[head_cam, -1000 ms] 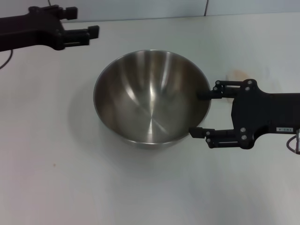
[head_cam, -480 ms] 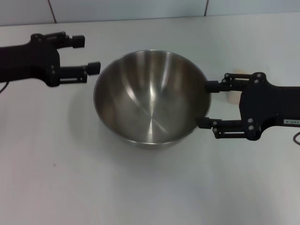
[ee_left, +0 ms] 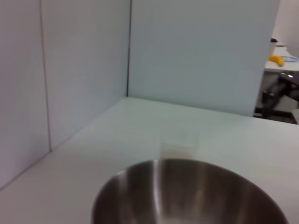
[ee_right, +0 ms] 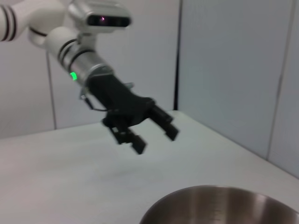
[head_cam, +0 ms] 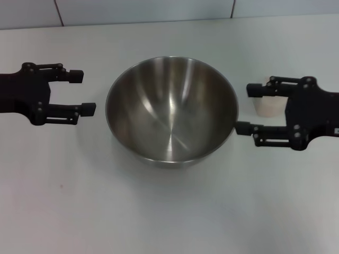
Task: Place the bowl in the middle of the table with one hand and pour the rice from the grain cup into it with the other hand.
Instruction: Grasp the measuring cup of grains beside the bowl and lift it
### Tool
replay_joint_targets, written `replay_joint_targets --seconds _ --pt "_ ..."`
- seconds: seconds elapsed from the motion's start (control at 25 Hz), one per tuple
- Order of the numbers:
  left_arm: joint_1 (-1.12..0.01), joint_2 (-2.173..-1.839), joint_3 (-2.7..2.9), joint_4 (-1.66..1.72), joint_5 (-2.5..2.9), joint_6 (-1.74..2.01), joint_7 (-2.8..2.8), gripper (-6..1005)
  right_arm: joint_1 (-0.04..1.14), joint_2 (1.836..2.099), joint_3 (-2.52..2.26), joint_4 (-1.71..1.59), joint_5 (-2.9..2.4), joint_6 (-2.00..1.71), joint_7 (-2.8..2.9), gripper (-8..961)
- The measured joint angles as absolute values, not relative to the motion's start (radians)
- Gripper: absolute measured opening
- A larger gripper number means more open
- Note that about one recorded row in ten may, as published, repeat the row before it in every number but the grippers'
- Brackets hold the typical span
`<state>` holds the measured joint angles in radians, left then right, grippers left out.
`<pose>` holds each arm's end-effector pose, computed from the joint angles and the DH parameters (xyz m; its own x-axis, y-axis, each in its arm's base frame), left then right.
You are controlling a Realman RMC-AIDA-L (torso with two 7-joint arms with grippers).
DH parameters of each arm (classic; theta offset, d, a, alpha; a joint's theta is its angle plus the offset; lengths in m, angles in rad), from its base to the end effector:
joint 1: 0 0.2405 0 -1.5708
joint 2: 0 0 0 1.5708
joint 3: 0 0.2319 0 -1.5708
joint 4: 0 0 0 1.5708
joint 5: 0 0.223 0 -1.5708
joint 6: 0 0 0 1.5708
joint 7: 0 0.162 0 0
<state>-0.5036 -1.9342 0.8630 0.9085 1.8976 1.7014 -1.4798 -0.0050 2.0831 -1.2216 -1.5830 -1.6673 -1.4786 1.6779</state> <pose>-0.2201 0.3448 0.0689 0.9104 0.1709 0.3768 0.2524 -0.9510 -0.1785 0.1805 0.2778 0.0601 0.8877 -0.1225 -0.4439 -0.2919 -0.8952 -0.3367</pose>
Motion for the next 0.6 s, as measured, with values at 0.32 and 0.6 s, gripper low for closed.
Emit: replay_joint_targets --seconds 0.32,0.6 --pt "-0.499 -1.933 0.861 0.908 1.897 1.71 -1.464 809 -0.037 2.087 -1.194 -1.544 -1.656 -1.412 1.678 743" --pt "-0.504 -1.94 0.86 0.91 1.901 1.711 -1.454 809 -0.072 2.088 -1.194 -1.496 -1.656 -1.279 1.645 743"
